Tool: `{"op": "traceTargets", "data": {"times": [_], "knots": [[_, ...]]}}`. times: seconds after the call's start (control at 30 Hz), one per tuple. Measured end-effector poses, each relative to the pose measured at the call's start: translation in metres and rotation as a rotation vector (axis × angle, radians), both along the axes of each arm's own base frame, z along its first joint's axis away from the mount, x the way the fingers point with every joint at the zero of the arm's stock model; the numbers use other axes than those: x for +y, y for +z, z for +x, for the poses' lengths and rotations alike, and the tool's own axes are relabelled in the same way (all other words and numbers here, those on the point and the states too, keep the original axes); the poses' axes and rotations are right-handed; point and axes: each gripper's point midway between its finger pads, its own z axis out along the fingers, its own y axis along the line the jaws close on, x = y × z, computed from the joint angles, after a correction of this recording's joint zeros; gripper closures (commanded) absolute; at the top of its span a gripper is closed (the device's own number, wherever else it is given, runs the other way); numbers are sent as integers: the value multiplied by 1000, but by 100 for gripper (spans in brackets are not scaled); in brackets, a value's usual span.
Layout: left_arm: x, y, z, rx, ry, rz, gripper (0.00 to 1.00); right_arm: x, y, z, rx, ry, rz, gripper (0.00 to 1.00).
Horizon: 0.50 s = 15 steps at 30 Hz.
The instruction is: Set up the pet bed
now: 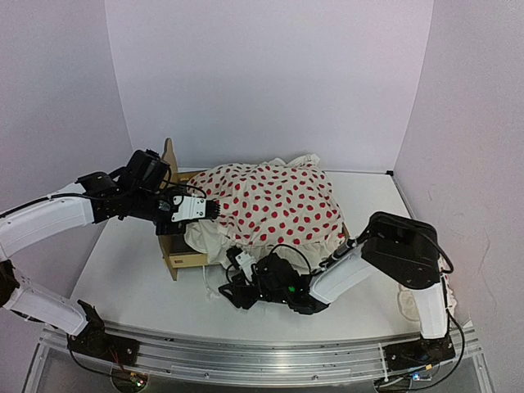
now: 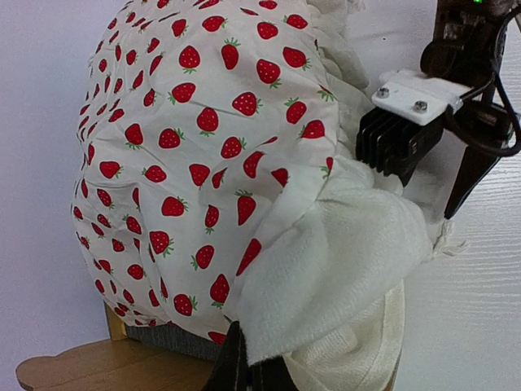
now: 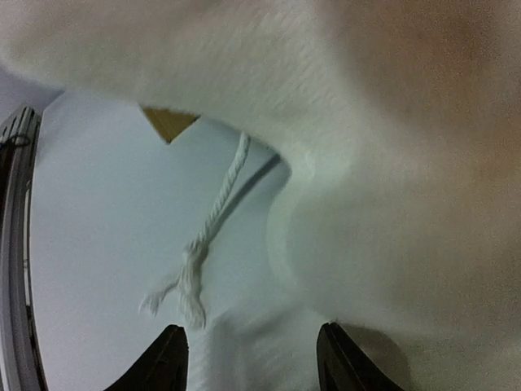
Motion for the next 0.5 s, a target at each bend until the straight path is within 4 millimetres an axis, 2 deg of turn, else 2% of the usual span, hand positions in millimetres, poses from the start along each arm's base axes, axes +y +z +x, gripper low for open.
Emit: {"op": "traceTargets", "data": {"times": [0.1, 0.33, 0.43, 0.5], "knots": [[-1, 1, 0, -1, -4, -6, 100, 14, 3, 15, -33, -48, 57, 41], [-1, 1, 0, 0, -6, -5, 100, 5, 32, 34, -143, -142, 95, 35], [-1, 0, -1, 1, -6, -5, 100, -1, 55, 36, -200, -155, 106, 36], [-1, 0, -1, 1, -7, -5, 100, -3, 78, 39, -231, -160, 138, 37]]}}
